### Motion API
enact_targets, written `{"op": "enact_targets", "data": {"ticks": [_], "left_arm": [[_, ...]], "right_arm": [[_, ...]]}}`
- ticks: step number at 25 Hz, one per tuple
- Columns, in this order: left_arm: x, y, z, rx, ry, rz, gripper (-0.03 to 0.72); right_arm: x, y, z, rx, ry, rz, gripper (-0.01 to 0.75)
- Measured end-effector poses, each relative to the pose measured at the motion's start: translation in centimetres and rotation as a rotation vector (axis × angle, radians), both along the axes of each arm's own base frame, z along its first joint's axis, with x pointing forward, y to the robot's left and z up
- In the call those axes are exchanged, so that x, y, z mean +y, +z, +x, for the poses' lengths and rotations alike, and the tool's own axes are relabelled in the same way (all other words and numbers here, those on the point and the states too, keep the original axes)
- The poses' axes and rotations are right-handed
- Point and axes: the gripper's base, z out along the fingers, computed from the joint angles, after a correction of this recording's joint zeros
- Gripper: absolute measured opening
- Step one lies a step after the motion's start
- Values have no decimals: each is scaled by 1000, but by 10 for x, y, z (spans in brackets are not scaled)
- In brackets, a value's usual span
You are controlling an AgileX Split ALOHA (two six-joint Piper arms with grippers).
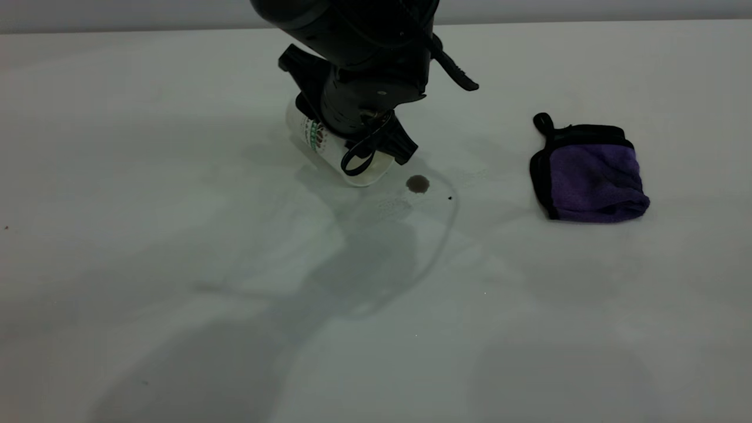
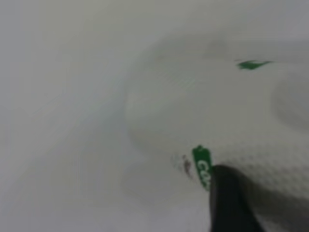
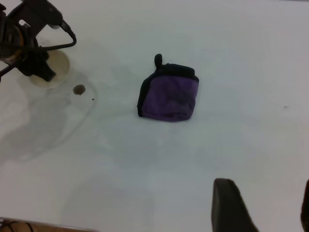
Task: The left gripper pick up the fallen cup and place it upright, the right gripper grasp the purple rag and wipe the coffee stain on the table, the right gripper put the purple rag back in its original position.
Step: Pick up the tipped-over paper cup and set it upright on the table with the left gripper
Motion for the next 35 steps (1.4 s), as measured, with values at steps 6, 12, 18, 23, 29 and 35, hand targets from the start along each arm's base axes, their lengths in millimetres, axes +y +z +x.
{"op": "enact_targets", "data": {"ticks": [6,12,18,23,29,35], "left_arm": [[7,11,2,-30,46,83,34],[13,61,1,89,-20,121,9],[54,98,19,408,-38,-54,9],[90,109,43,600,-82,-269,9],[125,97,68,724,-8,-434,9],[126,72,85,789,32,-437,9]], "right_arm": [[0,0,0,0,0,0,401],[0,0,0,0,0,0,401],[0,0,0,0,0,0,401],[0,0,0,0,0,0,401],[0,0,0,0,0,0,401],[0,0,0,0,0,0,401]]}}
